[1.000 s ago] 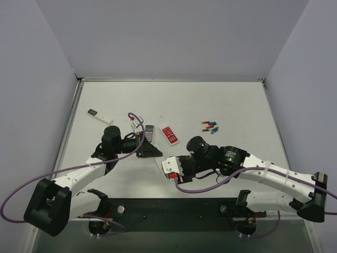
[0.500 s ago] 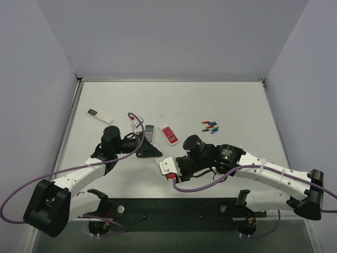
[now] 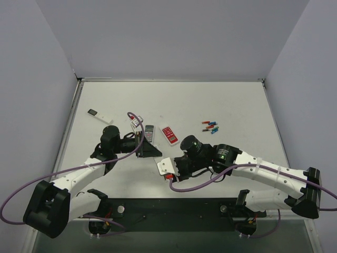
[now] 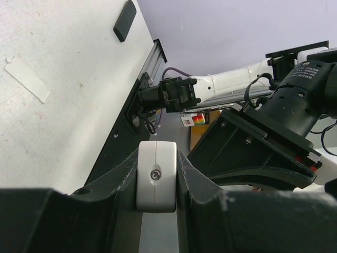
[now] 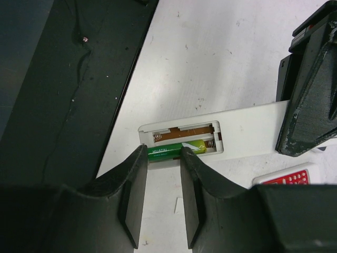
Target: Load the batteries into the remote control
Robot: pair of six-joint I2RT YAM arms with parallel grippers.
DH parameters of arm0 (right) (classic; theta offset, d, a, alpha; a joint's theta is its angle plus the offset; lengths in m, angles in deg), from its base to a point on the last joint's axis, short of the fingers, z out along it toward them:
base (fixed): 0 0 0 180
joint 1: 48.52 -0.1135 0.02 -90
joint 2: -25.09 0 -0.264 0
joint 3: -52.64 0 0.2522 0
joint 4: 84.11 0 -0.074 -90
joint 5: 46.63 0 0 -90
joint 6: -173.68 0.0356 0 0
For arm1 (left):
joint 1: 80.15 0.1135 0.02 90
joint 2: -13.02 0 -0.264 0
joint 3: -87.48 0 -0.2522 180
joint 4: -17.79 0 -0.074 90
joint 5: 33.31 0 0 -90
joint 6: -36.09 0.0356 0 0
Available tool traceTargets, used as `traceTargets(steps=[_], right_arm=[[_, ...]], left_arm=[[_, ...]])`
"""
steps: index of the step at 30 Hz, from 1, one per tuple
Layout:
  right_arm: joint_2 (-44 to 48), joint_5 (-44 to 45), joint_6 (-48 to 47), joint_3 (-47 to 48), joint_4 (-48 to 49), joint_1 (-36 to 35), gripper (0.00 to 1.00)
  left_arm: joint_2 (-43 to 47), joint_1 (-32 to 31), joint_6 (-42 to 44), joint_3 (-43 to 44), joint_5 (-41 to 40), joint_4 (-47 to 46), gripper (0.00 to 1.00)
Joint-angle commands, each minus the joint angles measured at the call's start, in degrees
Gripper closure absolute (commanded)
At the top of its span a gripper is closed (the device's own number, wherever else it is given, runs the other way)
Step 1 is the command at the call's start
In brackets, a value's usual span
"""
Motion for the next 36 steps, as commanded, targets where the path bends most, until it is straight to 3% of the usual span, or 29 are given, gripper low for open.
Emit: traceTargets(steps=[1, 31, 36], right_arm=[[-1.07, 1.37, -0.69, 1.0, 0.32, -0.88, 0.75], [-2.65, 11.31, 8.8, -3.49, 10.6, -3.51, 0.8], [-0.72, 13.68, 11.78, -3.84, 12.97, -3.34, 0.8]], left_arm=[[1.54, 0.16, -0.71, 2.74, 1.61, -2.6, 1.0], [3.83, 0.16, -1.42, 3.27, -0.5, -1.37, 1.0], [2.69, 0.25, 4.54, 3.18, -4.62, 6.08, 1.0]])
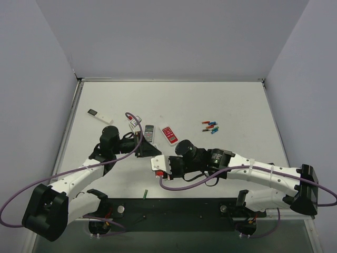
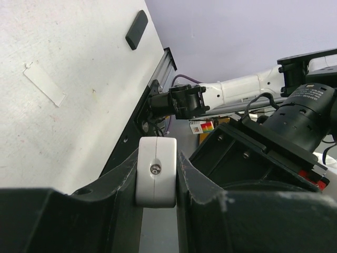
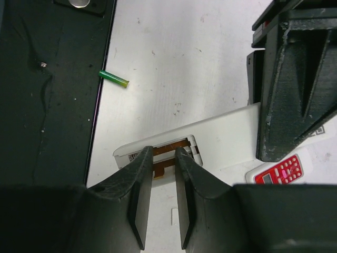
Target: Load the batteries into the remote control
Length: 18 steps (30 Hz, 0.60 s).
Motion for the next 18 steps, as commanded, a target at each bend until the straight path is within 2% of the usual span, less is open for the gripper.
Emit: traceTargets(steps=[1, 8, 12, 14, 16, 18], right_arm=[[1.77, 5.28, 4.07, -1.26, 3.64, 0.18, 0.8], [4.41, 11.45, 19.07, -2.31, 4.88, 1.76, 0.75], [5.11, 12.76, 28.05, -3.45, 5.67, 4.4, 0.52], [4.33, 14.17, 31.23, -3.98, 6.37, 4.49, 0.49], [3.27, 15.23, 35.8, -4.16, 6.46, 4.23, 0.41], [0.82, 15.14, 37.82, -3.64, 6.2, 3.61, 0.41]], left_arm=[[0.59, -0.19, 3.57, 3.27, -4.38, 5.02, 1.0], [1.37, 0.52, 13.23, 3.53, -13.45, 18.19, 1.0], [3.3, 0.61, 18.25, 4.85, -19.94, 24.89, 1.0], [4.44, 0.61, 20.44, 5.03, -24.51, 28.74, 1.0], [5.33, 0.78, 21.51, 5.2, -29.42, 30.69, 1.0], [6.73, 0.87, 23.44, 5.81, -32.86, 34.03, 1.0]])
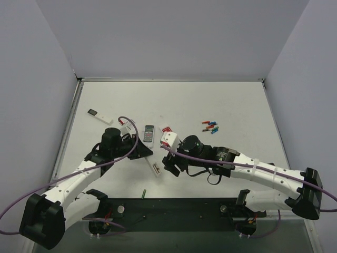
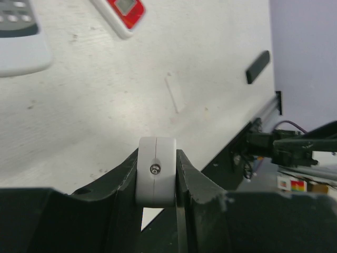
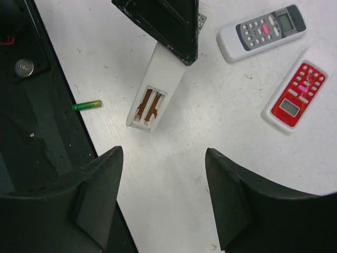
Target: Load the batteries into the remote control
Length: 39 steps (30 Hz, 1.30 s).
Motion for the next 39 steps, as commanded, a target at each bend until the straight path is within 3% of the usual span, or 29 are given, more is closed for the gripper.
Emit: traceTargets(steps=[1, 10, 19, 25, 39], right_arm=[[-3.75, 3.01, 10.49, 0.52, 1.5, -2.42, 0.41], [-23.79, 5.91, 10.94, 11.06, -2.8, -10.78, 0.45], [-39.87, 7.06, 7.42, 22.14, -5.62, -14.38, 0.47], [-42.79, 6.45, 1.98, 23.9, -6.59, -16.4, 0.47], [-44.99, 4.95, -4.97, 26.63, -8.26, -18.78, 0.43]], left_arm=[[3.35, 0.61, 6.5, 4.61, -13.91, 8.4, 1.0], [17.65, 1.05, 15.11, 11.91, -41.86, 26.59, 1.0], [29.79, 1.31, 19.86, 12.8, -57.79, 30.82, 1.0], [33.67, 1.31, 21.1, 11.13, -61.59, 29.77, 1.0], [32.09, 2.63, 21.1, 10.34, -58.51, 28.54, 1.0]])
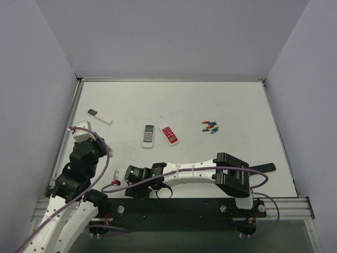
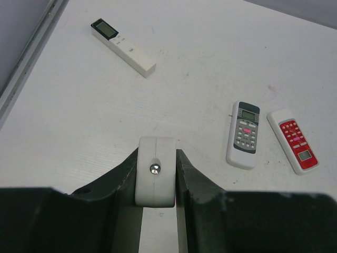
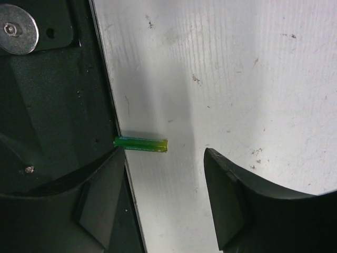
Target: Load the batteries into the remote control
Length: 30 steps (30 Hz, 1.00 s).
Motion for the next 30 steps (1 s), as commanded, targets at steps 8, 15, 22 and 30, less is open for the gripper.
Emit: traceTargets(steps=[8, 15, 22, 30], right_arm=[[-3.18, -3.96, -8.25, 4.12, -4.03, -1.49, 0.4], [-4.76, 0.07, -10.36, 3.78, -4.91, -1.58, 0.41], [-3.72, 3.24, -12.82, 0.26, -4.82, -0.27, 0.54], [1.38, 3.24, -18.43, -7.37, -4.74, 6.4, 0.59]], left_arm=[[0.22, 0.84, 0.8, 0.32, 0.98, -2.37, 1.0], [0.31, 0.84, 0.8, 0.15, 1.42, -2.37, 1.0], [0.4, 0.84, 0.8, 0.24, 1.6, -2.45, 1.0], [0.31, 0.93, 0.71, 0.06, 2.3, -2.72, 1.0]])
